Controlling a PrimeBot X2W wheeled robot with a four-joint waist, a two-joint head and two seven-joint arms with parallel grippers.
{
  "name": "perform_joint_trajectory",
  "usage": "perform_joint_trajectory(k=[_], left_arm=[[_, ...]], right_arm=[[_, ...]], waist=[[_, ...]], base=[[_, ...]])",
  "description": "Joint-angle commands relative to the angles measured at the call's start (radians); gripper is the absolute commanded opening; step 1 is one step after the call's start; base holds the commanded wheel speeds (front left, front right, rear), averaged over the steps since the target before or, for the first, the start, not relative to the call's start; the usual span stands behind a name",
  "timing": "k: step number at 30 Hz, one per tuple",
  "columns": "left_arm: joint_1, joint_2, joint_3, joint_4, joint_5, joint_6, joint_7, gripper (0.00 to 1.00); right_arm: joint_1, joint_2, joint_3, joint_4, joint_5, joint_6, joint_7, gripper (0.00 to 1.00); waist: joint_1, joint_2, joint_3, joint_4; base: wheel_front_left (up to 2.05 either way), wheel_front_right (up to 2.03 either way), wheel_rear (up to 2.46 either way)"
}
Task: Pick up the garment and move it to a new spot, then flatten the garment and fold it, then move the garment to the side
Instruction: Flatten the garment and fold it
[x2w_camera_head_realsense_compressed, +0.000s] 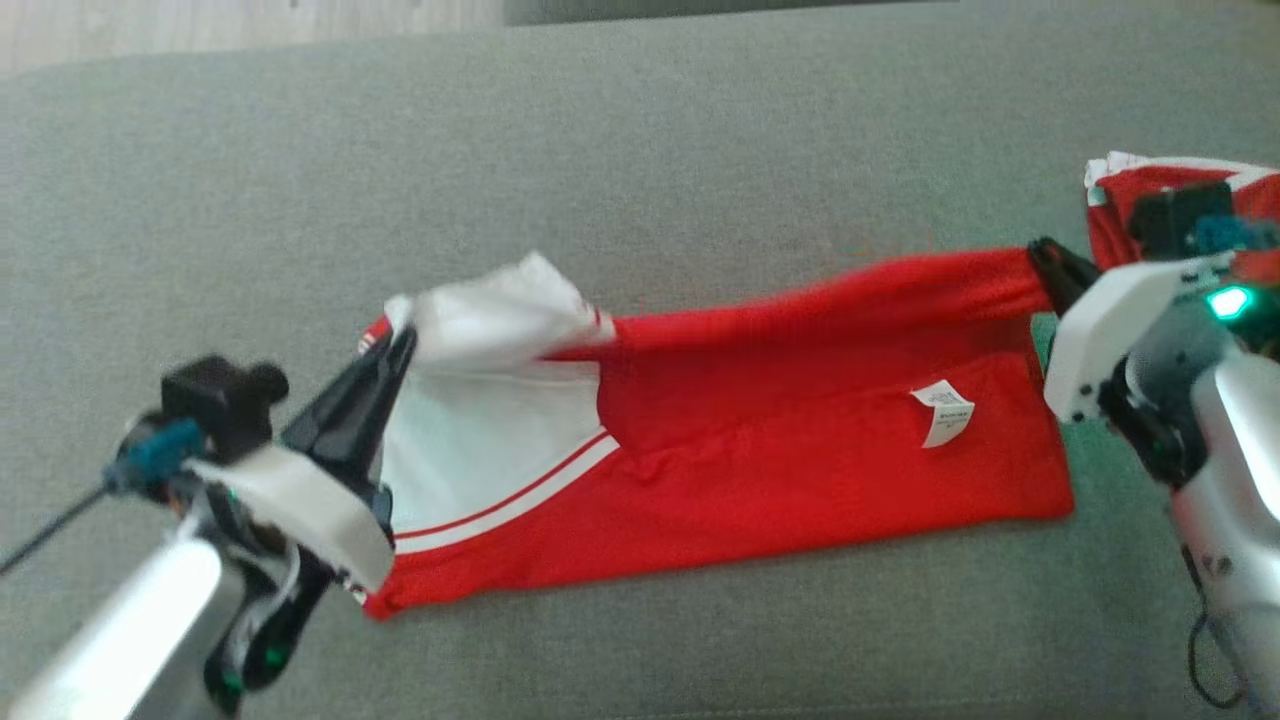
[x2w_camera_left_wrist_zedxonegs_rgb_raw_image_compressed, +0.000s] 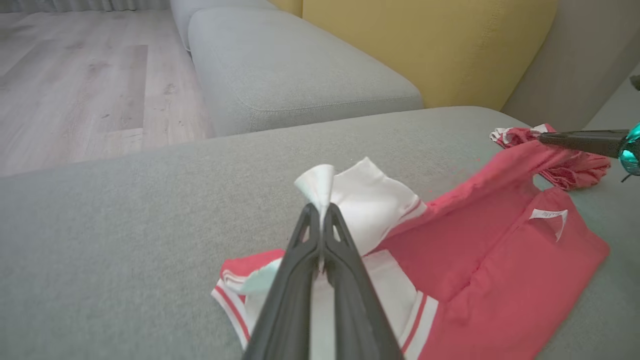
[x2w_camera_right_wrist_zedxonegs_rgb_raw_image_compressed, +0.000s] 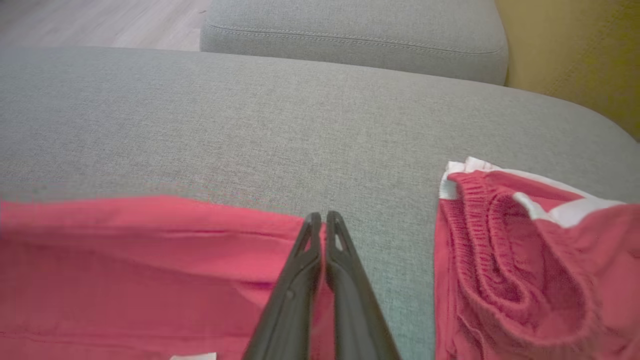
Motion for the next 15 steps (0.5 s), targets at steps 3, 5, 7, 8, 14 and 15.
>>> perform_joint_trajectory(k=[3,5,7,8,14,15], left_arm=[[0.02,0.041,0.044,-0.052,-0.004,0.034,-0.032,0.0],[0.053,0.034,0.041,-0.056,-0.01,0.045,-0.047,0.0],[0.076,0.027,0.032,-0.046,-0.009,0.047,-0.062,0.0],[0.085,0.022,0.026,-0.037,-0.006,0.046,-0.068,0.0],[0.122,-0.019,-0.001,0.027,0.002,0.04,-0.124,0.0],[0.13,-0.023,-0.005,0.037,0.005,0.038,-0.135,0.13]], right_arm=[[0.045,-0.013,-0.015,-0.088,0.0,0.002,0.009,0.0],[0.079,-0.012,-0.027,-0.119,-0.005,0.002,0.016,0.0],[0.111,-0.009,-0.038,-0.144,-0.012,0.002,0.022,0.0],[0.126,-0.005,-0.045,-0.154,-0.015,0.002,0.025,0.0],[0.199,0.021,-0.082,-0.204,-0.043,0.002,0.016,0.31],[0.213,0.028,-0.091,-0.212,-0.047,0.002,0.009,0.44]], waist=[[0.0003,-0.0001,-0.019,0.011],[0.0003,-0.0001,-0.022,0.012],[0.0003,-0.0001,-0.025,0.013],[0.0003,-0.0001,-0.026,0.013],[0.0003,-0.0001,-0.039,0.008],[0.0003,-0.0001,-0.043,0.007]], base=[[0.0,0.0,0.0],[0.0,0.0,0.0],[0.0,0.0,0.0],[0.0,0.0,0.0],[0.0,0.0,0.0],[0.0,0.0,0.0]])
